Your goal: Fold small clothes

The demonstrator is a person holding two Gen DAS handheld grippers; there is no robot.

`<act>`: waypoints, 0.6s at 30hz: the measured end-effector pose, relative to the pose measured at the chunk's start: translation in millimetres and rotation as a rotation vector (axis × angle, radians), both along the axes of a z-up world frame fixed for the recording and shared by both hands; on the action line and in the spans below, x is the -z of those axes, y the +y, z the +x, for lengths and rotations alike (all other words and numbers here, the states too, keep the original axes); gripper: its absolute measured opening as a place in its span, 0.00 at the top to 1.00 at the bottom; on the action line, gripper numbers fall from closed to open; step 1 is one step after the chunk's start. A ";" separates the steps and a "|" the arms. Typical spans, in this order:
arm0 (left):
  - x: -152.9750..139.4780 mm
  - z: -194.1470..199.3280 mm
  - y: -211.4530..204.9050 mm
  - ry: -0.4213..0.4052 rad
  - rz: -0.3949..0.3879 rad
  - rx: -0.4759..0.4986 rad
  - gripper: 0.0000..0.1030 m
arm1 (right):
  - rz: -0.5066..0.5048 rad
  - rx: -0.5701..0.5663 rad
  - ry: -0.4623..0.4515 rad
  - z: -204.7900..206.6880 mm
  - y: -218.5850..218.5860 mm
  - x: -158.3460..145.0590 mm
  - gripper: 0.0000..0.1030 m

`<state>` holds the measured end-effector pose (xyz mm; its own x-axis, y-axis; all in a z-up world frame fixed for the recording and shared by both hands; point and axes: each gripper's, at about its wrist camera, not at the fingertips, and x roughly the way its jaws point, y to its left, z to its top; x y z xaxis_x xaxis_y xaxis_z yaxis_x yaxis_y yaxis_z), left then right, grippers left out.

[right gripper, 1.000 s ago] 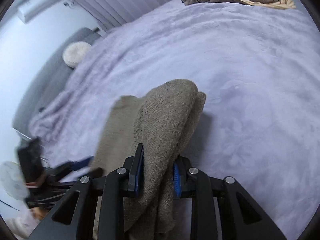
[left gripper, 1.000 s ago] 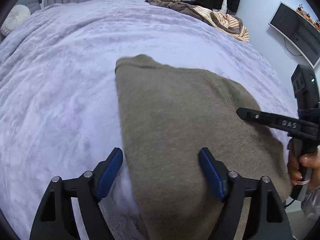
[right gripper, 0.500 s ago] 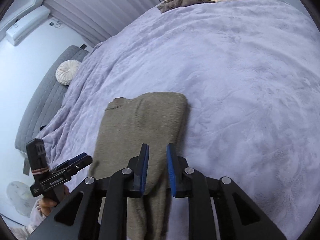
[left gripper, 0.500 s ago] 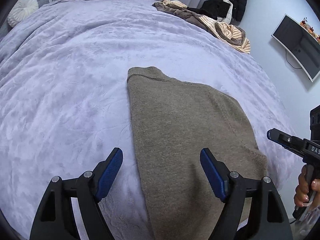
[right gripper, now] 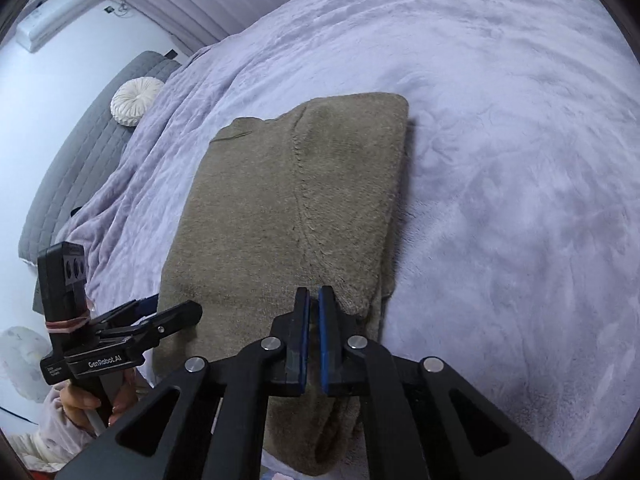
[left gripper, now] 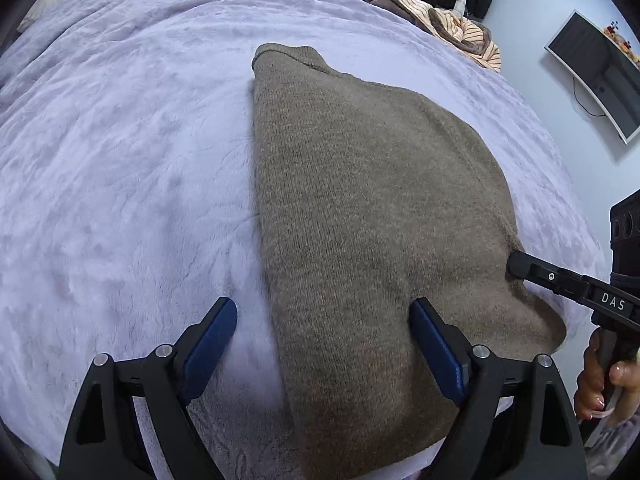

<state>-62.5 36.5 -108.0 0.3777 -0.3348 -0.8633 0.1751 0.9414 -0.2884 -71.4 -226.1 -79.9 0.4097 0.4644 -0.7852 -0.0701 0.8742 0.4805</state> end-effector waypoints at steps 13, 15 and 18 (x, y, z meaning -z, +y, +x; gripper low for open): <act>-2.3 -11.3 2.5 -0.018 0.007 -0.049 0.14 | -0.163 -0.003 -0.046 -37.9 8.4 -8.9 0.81; -2.9 -12.9 1.9 -0.019 0.014 -0.050 0.14 | -0.141 0.028 -0.043 -44.9 1.9 -4.7 0.77; -3.5 -14.4 0.7 -0.022 0.025 -0.052 0.14 | -0.095 0.063 -0.033 -49.4 -5.6 -2.5 0.74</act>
<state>-76.9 37.1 -104.4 0.4131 -0.2931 -0.8622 0.1321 0.9561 -0.2617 -120.8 -231.7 -77.4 0.4623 0.3611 -0.8099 -0.0281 0.9188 0.3937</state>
